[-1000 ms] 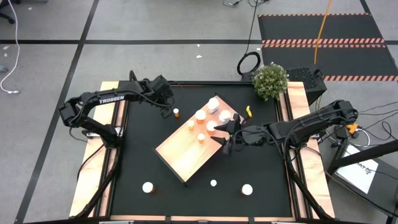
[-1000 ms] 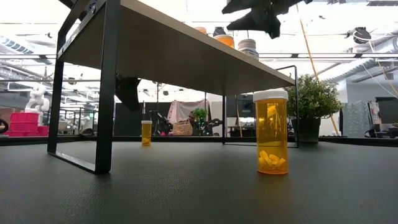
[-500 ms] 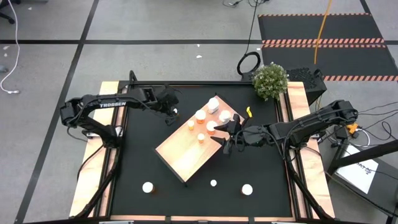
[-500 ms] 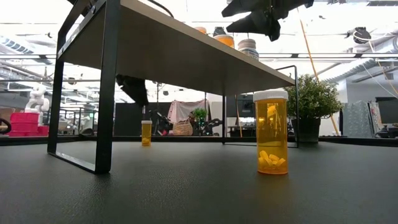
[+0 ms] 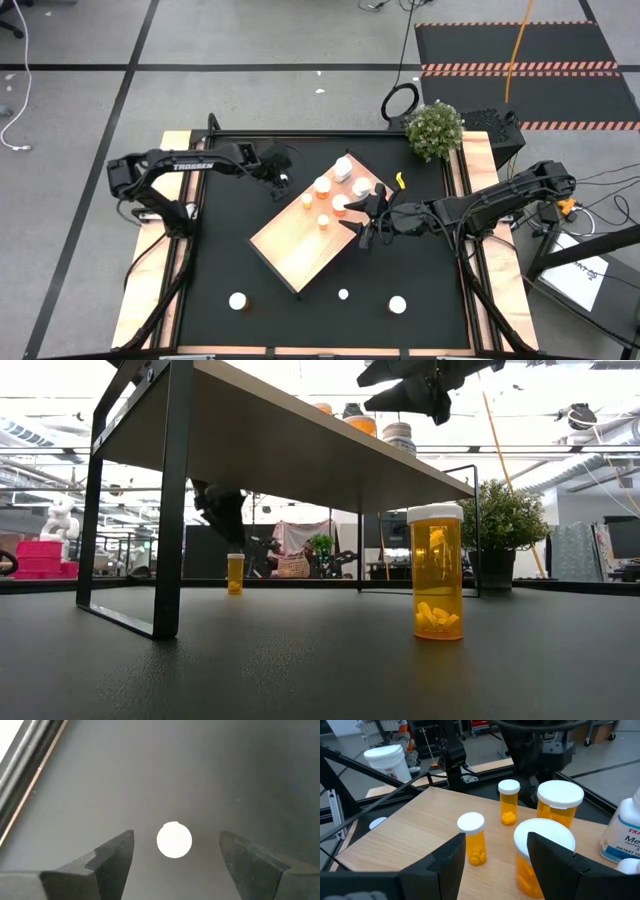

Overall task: Pick and place medicine bottles onto shelf by color
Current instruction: Put the small orange pill bottle on the shelf

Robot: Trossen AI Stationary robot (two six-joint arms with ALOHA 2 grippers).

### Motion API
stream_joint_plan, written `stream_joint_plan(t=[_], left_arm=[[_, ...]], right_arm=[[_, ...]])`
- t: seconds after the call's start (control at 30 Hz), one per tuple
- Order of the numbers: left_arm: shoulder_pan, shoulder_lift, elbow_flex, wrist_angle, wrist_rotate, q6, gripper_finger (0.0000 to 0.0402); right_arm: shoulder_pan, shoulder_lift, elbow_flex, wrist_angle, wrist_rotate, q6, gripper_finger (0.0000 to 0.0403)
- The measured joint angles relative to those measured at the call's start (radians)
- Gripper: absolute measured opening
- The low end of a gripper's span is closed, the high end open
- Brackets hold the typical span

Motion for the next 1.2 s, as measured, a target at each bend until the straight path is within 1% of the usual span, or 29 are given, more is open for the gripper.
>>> stream_joint_plan(t=[0.17, 0.37, 0.5, 0.63, 0.8, 0.9, 1.2], left_arm=[[0.002, 0.042, 0.000, 0.033, -0.006, 0.003, 0.0296], [0.015, 0.053, 0.000, 0.047, -0.033, 0.006, 0.0296], [0.022, 0.071, 0.000, 0.038, -0.033, 0.014, 0.0296], [0.023, 0.103, -0.001, 0.061, -0.031, 0.029, 0.0296], [0.023, 0.114, 0.000, 0.086, -0.029, 0.045, 0.0293], [0.023, 0.114, 0.000, 0.091, -0.028, 0.047, 0.0274], [0.023, 0.114, 0.000, 0.084, -0.027, 0.053, 0.0202]], right_arm=[[0.000, 0.000, 0.000, -0.002, 0.000, 0.000, 0.0208], [0.000, 0.000, 0.000, -0.005, 0.000, 0.000, 0.0208], [0.000, 0.000, 0.000, -0.005, -0.001, 0.000, 0.0208], [0.000, 0.000, 0.000, -0.005, -0.001, 0.000, 0.0208], [0.000, 0.000, 0.000, -0.005, -0.001, 0.000, 0.0208], [0.000, 0.000, 0.000, -0.005, -0.001, -0.001, 0.0208], [0.000, 0.000, 0.000, -0.005, -0.001, -0.003, 0.0208]])
